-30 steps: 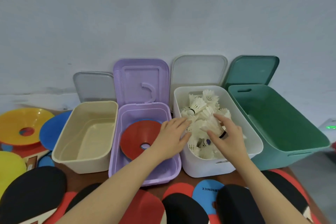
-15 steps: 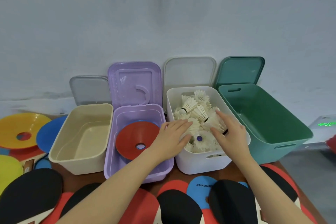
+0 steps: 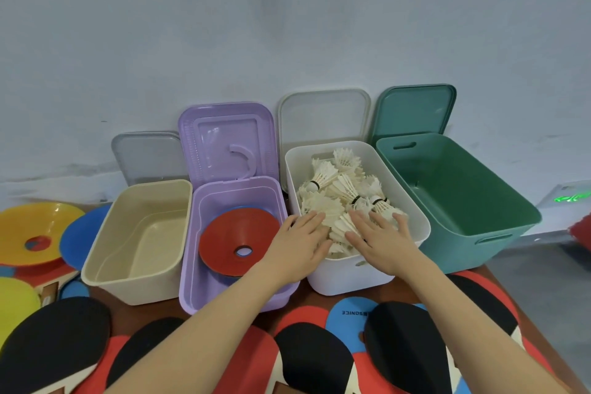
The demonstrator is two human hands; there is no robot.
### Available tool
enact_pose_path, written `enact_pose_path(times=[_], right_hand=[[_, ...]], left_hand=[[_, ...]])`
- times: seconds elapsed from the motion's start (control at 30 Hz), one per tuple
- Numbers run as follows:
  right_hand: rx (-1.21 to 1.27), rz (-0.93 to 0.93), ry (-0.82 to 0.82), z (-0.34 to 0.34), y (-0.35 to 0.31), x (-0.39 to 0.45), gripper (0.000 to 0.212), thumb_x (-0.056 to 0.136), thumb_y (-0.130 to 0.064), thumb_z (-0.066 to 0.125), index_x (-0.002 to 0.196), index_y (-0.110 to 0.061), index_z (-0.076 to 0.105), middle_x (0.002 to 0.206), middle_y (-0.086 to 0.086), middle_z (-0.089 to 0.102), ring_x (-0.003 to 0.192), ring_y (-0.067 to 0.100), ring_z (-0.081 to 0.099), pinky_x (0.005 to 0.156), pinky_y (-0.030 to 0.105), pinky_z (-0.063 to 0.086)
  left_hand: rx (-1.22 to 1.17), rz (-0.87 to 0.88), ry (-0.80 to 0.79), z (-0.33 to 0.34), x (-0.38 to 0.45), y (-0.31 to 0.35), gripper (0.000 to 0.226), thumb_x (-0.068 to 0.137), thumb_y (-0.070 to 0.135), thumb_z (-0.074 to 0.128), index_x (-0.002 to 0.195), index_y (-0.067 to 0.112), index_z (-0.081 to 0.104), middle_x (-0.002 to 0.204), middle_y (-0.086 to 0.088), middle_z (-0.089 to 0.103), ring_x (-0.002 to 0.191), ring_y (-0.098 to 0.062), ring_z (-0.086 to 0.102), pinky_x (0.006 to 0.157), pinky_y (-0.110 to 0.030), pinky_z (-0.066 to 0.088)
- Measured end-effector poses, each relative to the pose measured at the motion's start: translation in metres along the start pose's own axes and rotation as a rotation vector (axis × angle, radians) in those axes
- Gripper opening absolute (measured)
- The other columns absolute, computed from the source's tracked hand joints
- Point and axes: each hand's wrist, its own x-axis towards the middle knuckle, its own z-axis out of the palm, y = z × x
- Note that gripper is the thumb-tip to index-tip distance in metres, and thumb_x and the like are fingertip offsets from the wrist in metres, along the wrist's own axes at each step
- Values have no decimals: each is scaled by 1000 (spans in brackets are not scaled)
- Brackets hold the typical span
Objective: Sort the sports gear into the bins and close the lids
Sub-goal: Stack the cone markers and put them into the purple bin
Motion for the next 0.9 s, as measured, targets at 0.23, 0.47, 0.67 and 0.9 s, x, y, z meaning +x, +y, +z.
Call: enact_pose_path(times=[0.23,0.47,0.67,0.9], right_hand=[[27,93,327,-1,-26,-9,60,98,-50,22,148,-17,19,153,9,24,138,29,24,110,45,15],[205,-34,569,-10,-119,-6,45,84,-35,38,113,-9,60,108,11,62,94,37,58,80,45,44],[317,-119,483,6,-234,-12,54,83,-43,36,118,-10,60,113,9,62,98,36,58,83,45,43],[343,-189,410,31,-369,-30,45,84,-37,47,120,-11,57,113,8,60,98,34,56,79,42,43]], left_hand=[[-10,-54,38,-22,-10,-15,47,88,35,32,116,13,63,131,-5,56,119,-23,53,96,-38,38],[-4,-211,135,-56,-69,-73,50,84,36,32,116,13,64,130,-8,56,115,-28,56,94,-44,41],[24,-242,188,-93,-158,-148,43,82,33,38,107,12,67,114,-7,65,98,-26,63,87,-36,38],[0,-322,105,-117,-278,-224,42,85,31,42,117,13,63,121,-4,62,112,-23,56,94,-40,37]])
